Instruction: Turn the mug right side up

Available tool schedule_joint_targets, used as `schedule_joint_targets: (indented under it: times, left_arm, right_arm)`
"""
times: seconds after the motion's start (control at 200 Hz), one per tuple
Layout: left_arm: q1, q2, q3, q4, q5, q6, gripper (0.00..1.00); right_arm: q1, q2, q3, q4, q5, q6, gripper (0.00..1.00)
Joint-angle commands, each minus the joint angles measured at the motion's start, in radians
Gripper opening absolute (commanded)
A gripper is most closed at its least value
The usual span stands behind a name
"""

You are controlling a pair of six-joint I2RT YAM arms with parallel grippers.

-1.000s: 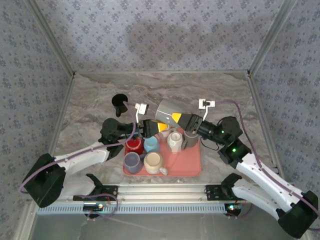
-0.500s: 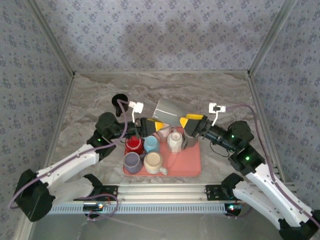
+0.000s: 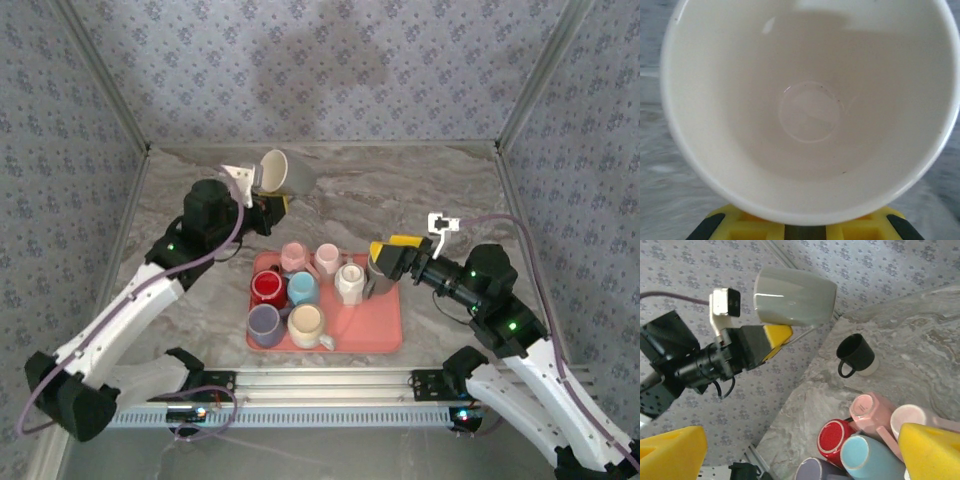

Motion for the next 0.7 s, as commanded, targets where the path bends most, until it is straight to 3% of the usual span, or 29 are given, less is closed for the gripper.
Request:
schedule_joint_targets:
  times: [0.0,0.275,0.695]
  left_arm:
    - [0.009,0.106,0.079,-0.087,-0.141,0.119,0.00]
    - [0.006,0.355,0.183,-0.152,-0.295,0.126,0.00]
    - [0.020,0.551,0.218,-0.143,-0.377,0.187,0.00]
  right_arm:
    - [-0.006,-0.008,0.042,-0.061,0.035,-0.038,1.00]
    - [-0.006,-0.008,0.055,-0.122,0.056,-0.057,1.00]
    - [-0.006,-0.006,0.064,-0.177,0.078,-0.062,1.00]
